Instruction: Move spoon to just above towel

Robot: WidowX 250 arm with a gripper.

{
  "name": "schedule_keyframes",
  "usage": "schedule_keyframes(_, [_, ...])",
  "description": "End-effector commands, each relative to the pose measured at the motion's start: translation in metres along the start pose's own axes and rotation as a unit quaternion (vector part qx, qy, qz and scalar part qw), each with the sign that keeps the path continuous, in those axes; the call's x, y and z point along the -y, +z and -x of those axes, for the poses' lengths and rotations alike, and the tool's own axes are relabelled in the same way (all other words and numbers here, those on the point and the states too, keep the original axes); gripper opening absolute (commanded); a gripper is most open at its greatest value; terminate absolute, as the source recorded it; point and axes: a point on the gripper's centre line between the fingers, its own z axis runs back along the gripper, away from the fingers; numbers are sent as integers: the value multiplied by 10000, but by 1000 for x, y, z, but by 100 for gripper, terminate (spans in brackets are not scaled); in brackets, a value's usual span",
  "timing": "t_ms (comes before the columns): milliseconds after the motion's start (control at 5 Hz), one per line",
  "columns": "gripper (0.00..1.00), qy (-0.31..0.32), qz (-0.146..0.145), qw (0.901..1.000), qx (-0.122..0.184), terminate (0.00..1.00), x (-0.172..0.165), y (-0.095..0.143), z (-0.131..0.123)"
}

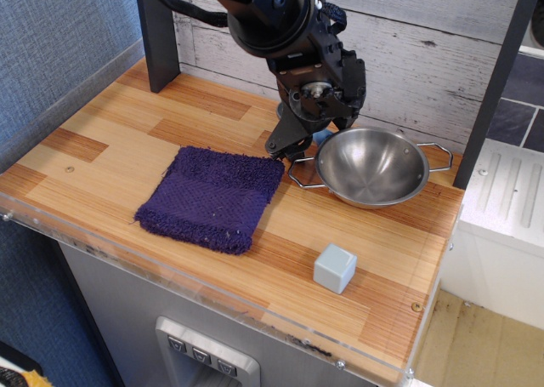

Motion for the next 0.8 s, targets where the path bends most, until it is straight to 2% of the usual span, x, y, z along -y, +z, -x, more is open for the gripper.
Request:
schedule_keyframes(0, [100,-248,511,9976,390,0,17,49,-23])
schedule_keyframes(200, [100,-297,647,9962,506,0,19,70,-27])
schedule_keyframes(600, [100,-578,908,9920,665,0,-5,140,-41])
